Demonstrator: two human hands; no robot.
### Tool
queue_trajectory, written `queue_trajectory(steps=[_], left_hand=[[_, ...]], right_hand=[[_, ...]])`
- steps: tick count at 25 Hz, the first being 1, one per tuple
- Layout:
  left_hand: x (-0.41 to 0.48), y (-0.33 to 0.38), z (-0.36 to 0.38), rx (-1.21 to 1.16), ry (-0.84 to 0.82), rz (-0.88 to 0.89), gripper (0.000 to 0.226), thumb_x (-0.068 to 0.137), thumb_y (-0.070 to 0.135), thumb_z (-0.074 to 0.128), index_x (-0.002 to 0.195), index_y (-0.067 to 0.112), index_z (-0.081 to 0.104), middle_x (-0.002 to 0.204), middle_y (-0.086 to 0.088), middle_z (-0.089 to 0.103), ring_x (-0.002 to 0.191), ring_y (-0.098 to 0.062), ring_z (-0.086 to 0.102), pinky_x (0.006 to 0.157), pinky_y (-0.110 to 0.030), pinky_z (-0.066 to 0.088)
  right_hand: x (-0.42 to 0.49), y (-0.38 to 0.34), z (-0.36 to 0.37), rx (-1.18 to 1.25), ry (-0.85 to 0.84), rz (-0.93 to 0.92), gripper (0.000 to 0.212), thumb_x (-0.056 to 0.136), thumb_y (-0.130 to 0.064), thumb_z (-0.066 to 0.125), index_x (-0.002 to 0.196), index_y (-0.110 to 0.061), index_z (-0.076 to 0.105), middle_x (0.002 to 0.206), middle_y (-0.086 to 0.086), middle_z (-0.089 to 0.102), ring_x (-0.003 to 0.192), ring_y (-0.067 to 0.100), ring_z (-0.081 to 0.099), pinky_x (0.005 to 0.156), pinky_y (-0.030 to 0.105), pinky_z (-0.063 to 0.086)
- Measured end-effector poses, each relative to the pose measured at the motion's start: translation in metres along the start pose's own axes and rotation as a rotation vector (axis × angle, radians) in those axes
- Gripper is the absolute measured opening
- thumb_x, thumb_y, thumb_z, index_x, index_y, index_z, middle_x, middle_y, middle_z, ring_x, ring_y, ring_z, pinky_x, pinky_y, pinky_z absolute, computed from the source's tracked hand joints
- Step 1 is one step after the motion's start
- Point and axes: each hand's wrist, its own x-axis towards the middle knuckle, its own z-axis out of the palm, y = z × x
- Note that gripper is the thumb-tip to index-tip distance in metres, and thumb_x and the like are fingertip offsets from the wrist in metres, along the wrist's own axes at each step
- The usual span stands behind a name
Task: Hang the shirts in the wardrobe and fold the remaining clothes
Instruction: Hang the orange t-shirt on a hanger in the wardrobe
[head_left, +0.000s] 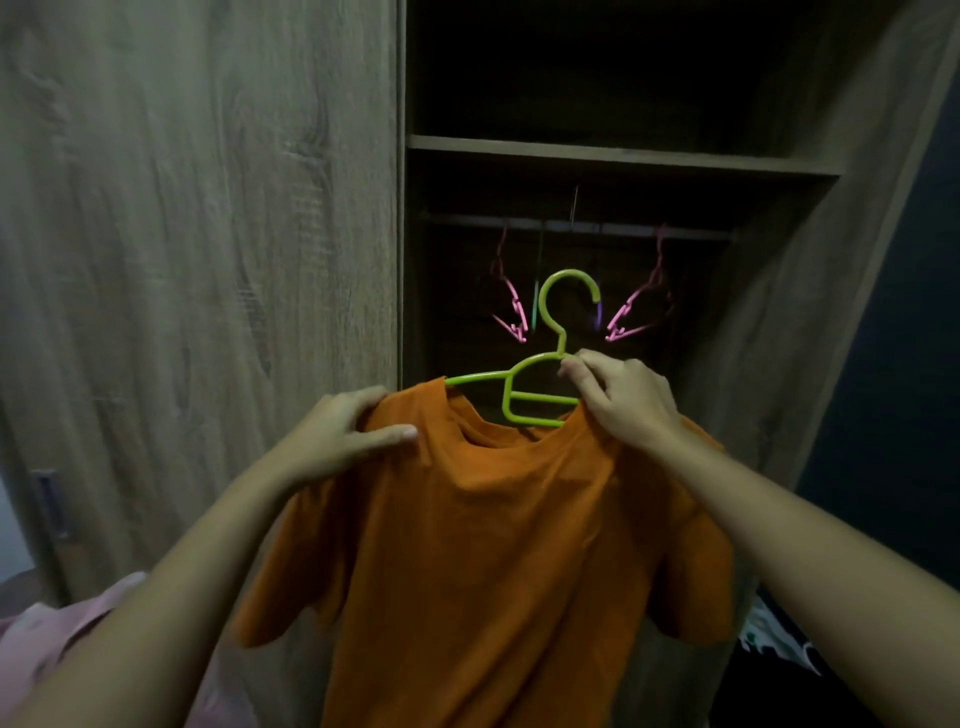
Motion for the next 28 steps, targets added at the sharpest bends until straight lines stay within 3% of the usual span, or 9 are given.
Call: queue_trajectory(steps=[2,4,9,13,17,20,24,28], left_hand=[[0.002,0.005,0.003,0.117,0.065,0.074,0.046,0.080,0.071,0.040,0.085,0.029,0.058,0.076,0.005,0.059,0.067,-0.004,0.057,0.059,-0.022,0.047],[0.004,0.011,0.005,0.220,0.102,0.113,0.029,0.090,0.059,0.037,0.079,0.036,0.051,0.071,0.011,0.054,0.063,-0.004,0.054,0.056,-0.023,0.041],[0.015,0.024,0.017,0.461,0.140,0.118,0.029,0.096,0.045,0.036,0.104,0.023,0.053,0.080,0.005,0.056,0.071,-0.012,0.056,0.067,-0.030,0.051],[0.017,0.033,0.031,0.354,0.177,0.139,0.025,0.096,0.038,0.041,0.105,0.019,0.055,0.074,0.002,0.058,0.063,-0.009,0.056,0.054,-0.019,0.041],[0.021,0.044,0.041,0.428,0.212,0.166,0.040,0.088,0.047,0.031,0.103,0.019,0.054,0.076,0.003,0.056,0.069,-0.018,0.057,0.064,-0.035,0.051],[0.024,0.056,0.045,0.451,0.152,0.187,0.033,0.092,0.045,0.035,0.102,0.019,0.052,0.075,0.003,0.053,0.073,-0.023,0.059,0.067,-0.038,0.052],[0.023,0.061,0.048,0.440,0.159,0.176,0.050,0.078,0.068,0.034,0.093,0.023,0.049,0.064,0.007,0.050,0.060,-0.012,0.053,0.055,-0.026,0.044],[0.020,0.058,0.041,0.416,0.386,0.115,0.021,0.088,0.036,0.058,0.078,0.024,0.043,0.060,0.011,0.042,0.057,-0.011,0.047,0.047,-0.019,0.030]], right_hand=[[-0.002,-0.001,0.002,0.011,-0.003,-0.017,0.037,0.096,-0.052,0.029,0.100,-0.036,0.061,0.056,-0.012,0.050,0.059,0.003,0.053,0.055,0.027,0.042],[-0.003,-0.003,0.003,0.012,0.005,-0.024,0.036,0.096,-0.052,0.029,0.099,-0.035,0.062,0.054,-0.013,0.047,0.056,0.001,0.050,0.053,0.026,0.040],[-0.002,-0.005,0.000,-0.015,-0.011,-0.012,0.041,0.095,-0.053,0.026,0.101,-0.034,0.062,0.058,-0.014,0.049,0.060,0.004,0.053,0.052,0.022,0.038],[-0.009,-0.001,-0.002,-0.017,0.013,0.004,0.040,0.095,-0.053,0.028,0.099,-0.034,0.062,0.059,-0.011,0.052,0.061,0.006,0.054,0.050,0.022,0.037],[-0.013,0.004,-0.004,-0.021,0.027,0.001,0.042,0.095,-0.055,0.026,0.098,-0.033,0.062,0.060,-0.009,0.054,0.062,0.007,0.057,0.053,0.025,0.042],[-0.017,0.004,-0.003,-0.022,0.011,-0.035,0.044,0.094,-0.056,0.024,0.099,-0.032,0.061,0.064,-0.007,0.058,0.064,0.008,0.059,0.055,0.027,0.046],[-0.020,0.002,-0.007,-0.045,0.038,-0.054,0.043,0.095,-0.056,0.024,0.101,-0.034,0.060,0.068,-0.007,0.061,0.066,0.009,0.060,0.056,0.027,0.045],[-0.021,0.004,-0.019,-0.030,0.087,-0.116,0.046,0.091,-0.060,0.026,0.103,-0.032,0.061,0.067,-0.010,0.060,0.061,0.004,0.056,0.050,0.018,0.036]])
